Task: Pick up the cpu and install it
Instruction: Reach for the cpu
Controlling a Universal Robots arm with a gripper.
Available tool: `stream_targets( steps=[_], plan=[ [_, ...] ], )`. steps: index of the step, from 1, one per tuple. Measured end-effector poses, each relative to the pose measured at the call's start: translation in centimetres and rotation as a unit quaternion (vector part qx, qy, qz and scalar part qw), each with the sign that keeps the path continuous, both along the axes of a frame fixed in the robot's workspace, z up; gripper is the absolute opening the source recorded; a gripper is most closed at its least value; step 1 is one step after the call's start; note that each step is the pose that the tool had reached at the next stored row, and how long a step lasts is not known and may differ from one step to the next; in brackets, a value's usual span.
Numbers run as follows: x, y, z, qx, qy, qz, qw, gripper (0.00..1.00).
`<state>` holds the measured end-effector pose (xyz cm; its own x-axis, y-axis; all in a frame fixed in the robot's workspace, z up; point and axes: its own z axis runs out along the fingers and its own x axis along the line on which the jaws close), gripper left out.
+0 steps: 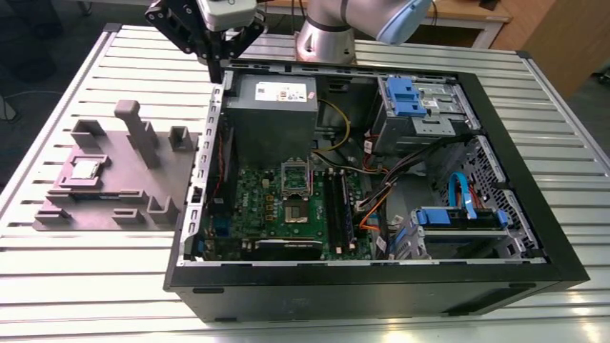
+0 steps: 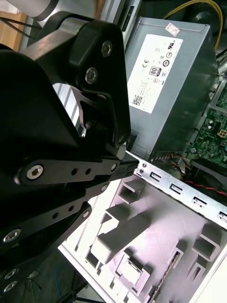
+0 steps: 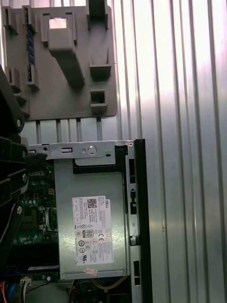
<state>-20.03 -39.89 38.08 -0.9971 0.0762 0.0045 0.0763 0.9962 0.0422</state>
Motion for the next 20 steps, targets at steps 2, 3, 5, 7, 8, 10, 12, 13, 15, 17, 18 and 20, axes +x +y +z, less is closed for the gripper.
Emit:
stream_targets(
  steps=[2,3,5,7,8,10,12,13,15,17,18,20],
  plan=[
    [-0.13,0.00,-0.03,0.0000,0.0005,0.000,1.00000,0.10],
    [-0.19,0.00,-0.04,0.0000,0.0007,0.000,1.00000,0.10],
    [-0.30,0.00,-0.07,0.0000,0.0011,0.000,1.00000,0.10],
    [-0.42,0.00,-0.09,0.0000,0.0016,0.000,1.00000,0.10],
    [-0.49,0.00,-0.10,0.0000,0.0018,0.000,1.00000,0.10],
    [-0.65,0.00,-0.12,0.0000,0.0021,0.000,1.00000,0.10],
    [-0.83,0.00,-0.15,0.0000,0.0023,0.000,1.00000,0.10],
    [-0.93,0.00,-0.16,0.0000,0.0024,0.000,1.00000,0.10],
    [-1.20,0.00,-0.19,0.0000,0.0024,0.000,1.00000,0.10],
    [-1.63,0.00,-0.23,0.0000,0.0026,0.000,1.00000,0.10],
    [-1.84,0.00,-0.24,0.0000,0.0027,0.000,1.00000,0.10],
    [-2.21,0.00,-0.27,0.0000,0.0030,0.000,1.00000,0.10]
  ],
)
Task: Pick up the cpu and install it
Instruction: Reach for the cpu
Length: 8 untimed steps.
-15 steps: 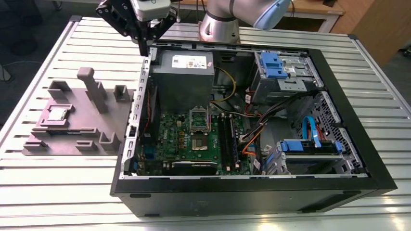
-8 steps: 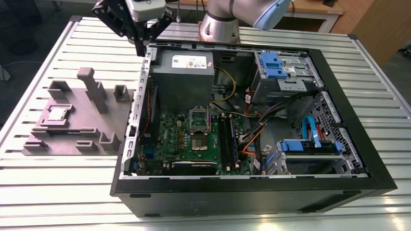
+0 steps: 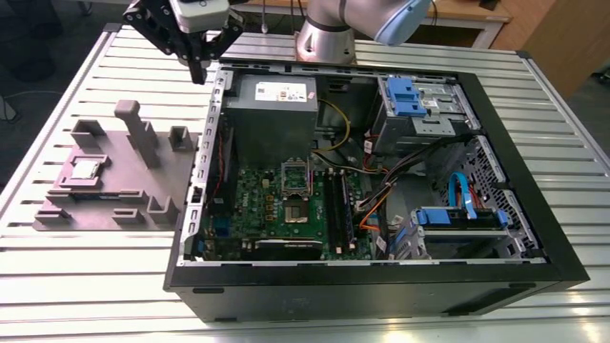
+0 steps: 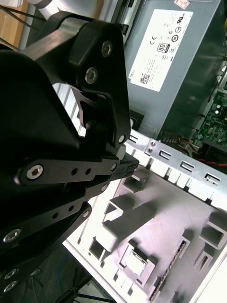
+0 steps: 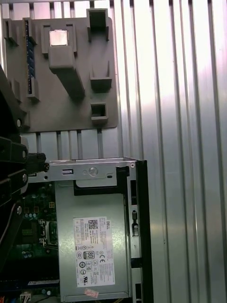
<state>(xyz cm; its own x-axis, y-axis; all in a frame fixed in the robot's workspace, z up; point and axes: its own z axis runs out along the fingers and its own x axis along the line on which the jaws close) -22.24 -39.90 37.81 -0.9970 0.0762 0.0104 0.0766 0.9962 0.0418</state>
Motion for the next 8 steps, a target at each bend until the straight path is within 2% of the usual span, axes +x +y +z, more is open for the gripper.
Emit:
stream_targets(
  steps=[8],
  plan=[
    [-1.20,0.00,-0.07,0.0000,0.0002,0.000,1.00000,0.10]
  ],
)
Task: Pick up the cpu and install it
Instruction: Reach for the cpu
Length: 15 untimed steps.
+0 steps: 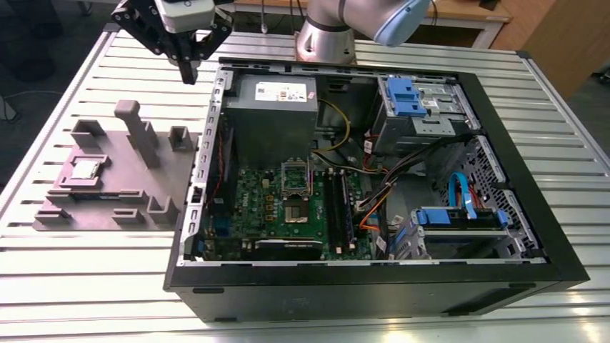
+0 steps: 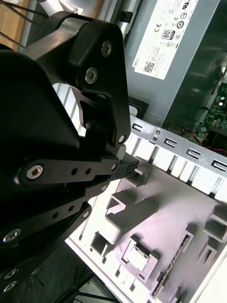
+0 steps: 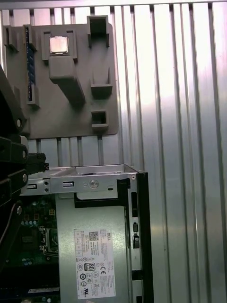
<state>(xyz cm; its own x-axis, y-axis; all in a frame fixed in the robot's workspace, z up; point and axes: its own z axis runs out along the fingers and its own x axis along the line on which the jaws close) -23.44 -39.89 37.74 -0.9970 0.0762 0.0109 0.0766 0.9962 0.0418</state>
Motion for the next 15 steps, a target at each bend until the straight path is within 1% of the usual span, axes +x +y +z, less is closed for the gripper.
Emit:
stream_targets(
  steps=[3,15],
  plan=[
    [-0.24,0.00,-0.01,0.0000,0.0000,0.000,1.00000,0.10],
    [-0.33,0.00,-0.01,-0.0001,0.0000,0.000,1.00000,0.10]
  ],
)
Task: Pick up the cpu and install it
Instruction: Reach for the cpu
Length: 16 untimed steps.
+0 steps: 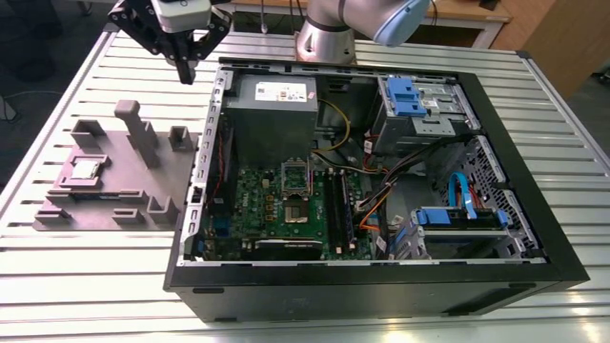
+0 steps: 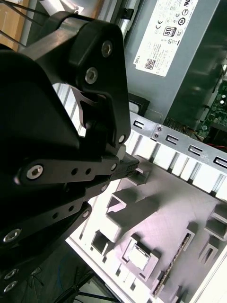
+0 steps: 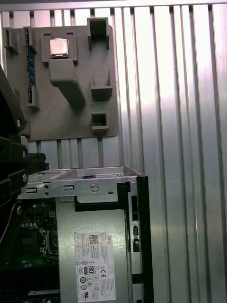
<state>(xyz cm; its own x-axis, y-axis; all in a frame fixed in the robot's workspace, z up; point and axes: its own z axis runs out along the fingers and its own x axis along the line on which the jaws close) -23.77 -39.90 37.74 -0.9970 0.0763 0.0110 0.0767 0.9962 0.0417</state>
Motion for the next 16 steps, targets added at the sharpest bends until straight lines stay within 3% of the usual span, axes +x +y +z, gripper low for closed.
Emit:
stream_targets(
  steps=[6,16],
  plan=[
    [-0.51,0.00,0.00,0.0000,0.0000,0.000,1.00000,0.10],
    [-2.06,0.00,-0.03,0.0000,0.0000,0.000,1.00000,0.10]
  ],
)
